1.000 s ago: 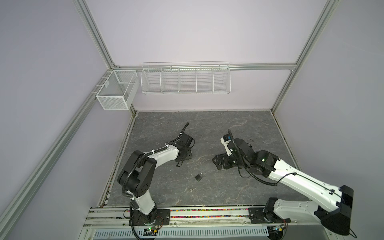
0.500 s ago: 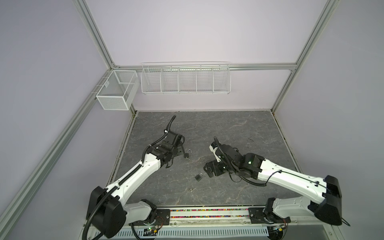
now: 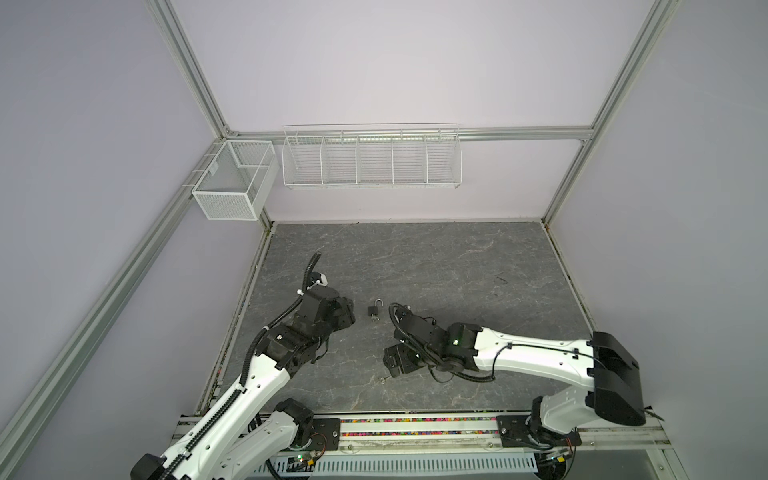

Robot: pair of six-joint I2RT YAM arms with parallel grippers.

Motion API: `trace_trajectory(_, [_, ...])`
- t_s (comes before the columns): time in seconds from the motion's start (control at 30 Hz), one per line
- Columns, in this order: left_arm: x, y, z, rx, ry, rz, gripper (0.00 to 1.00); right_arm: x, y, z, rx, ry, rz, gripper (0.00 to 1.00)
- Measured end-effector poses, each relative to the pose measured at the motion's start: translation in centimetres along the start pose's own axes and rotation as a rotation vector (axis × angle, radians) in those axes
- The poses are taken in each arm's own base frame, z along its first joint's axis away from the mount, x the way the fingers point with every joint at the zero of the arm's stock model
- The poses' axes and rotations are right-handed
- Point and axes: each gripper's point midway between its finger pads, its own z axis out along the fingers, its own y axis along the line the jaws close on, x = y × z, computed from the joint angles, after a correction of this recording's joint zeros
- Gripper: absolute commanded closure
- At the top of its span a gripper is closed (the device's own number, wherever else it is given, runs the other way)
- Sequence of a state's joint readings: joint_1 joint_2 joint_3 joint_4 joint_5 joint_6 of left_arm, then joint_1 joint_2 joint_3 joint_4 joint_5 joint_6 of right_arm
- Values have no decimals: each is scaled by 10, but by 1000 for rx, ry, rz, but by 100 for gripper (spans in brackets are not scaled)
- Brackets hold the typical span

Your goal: Unlock with the key

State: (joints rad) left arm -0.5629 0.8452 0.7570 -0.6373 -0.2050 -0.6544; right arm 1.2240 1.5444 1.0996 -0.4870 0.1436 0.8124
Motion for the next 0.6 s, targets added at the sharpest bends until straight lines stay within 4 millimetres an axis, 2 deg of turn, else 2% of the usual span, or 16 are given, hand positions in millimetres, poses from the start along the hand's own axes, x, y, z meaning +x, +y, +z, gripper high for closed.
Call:
trace_trajectory(0.1, [16,8,1,8,22,-5,34,6,3,8,21,10,34,7])
trace_trajectory(0.17, [20,11,-2,15,21,-6,34,8,6,12,31,12,54,9])
trace_trajectory(0.4, [13,13,-19,37,-26,-15,34,22,20,25,48,41,109,15])
trace_trajectory(0.6, [11,16,-24,35,-44,-18,34,40,15,50,93,103,126,15])
